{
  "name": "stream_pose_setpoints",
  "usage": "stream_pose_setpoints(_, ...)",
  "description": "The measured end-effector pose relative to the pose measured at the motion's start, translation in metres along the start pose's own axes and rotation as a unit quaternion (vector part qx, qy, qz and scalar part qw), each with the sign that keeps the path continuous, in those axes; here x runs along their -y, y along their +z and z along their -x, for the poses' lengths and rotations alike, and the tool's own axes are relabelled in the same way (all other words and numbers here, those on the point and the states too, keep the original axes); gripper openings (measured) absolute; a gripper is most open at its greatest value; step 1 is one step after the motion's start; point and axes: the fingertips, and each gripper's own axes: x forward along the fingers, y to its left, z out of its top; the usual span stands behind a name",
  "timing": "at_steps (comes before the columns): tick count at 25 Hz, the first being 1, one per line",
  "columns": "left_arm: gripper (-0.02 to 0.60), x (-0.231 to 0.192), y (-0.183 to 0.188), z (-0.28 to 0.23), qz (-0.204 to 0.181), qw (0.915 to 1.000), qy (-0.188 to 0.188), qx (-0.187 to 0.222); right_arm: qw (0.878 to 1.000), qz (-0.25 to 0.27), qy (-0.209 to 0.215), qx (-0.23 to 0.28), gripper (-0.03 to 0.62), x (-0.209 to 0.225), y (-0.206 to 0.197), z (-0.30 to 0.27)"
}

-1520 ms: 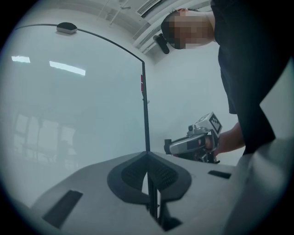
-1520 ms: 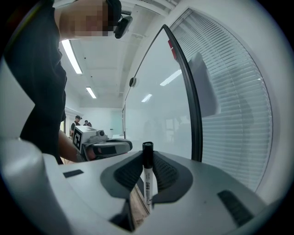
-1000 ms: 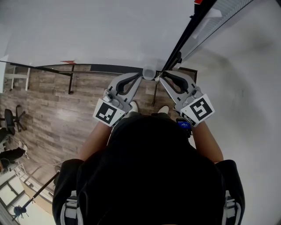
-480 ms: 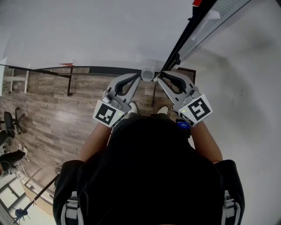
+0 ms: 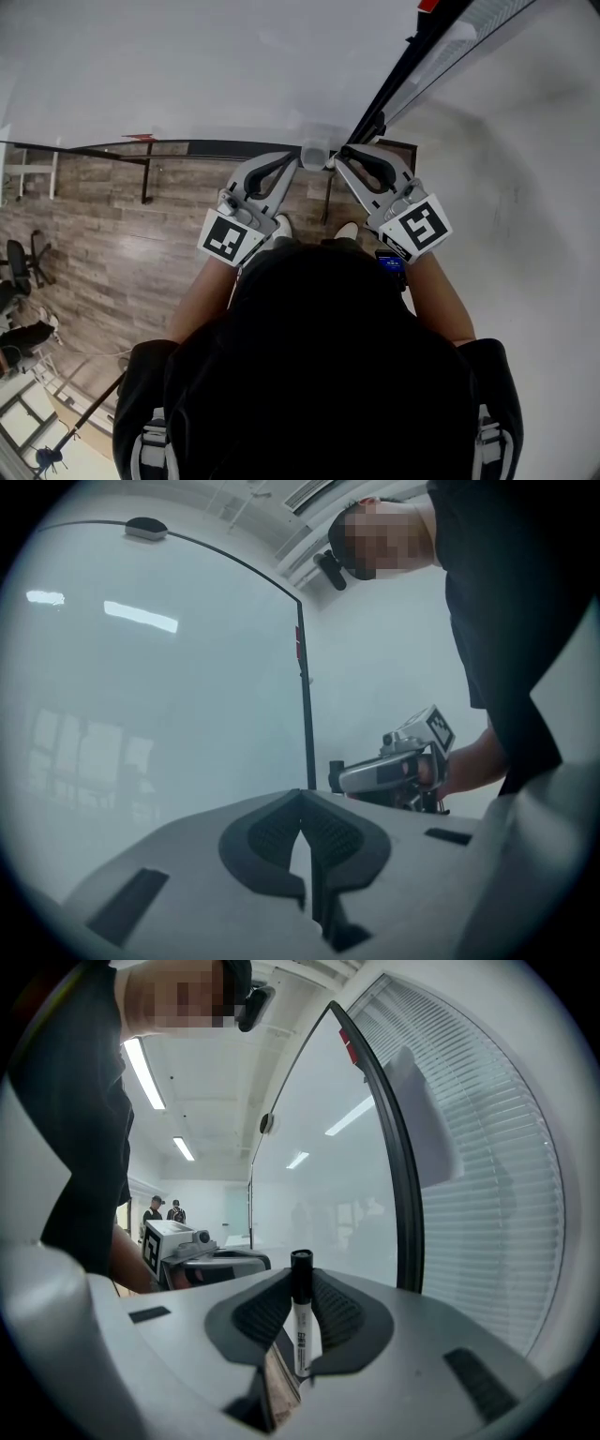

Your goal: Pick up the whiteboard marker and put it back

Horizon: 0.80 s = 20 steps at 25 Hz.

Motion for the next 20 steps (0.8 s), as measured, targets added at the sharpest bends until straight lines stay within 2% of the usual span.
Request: stream_pose_setpoints(20,0.005,-0.017,-0.020,0.007,0.012,0.9999,0.010,0.007,0.998,0.029,-0.009,-0.064,0.061,0.008,-0.065,-0.058)
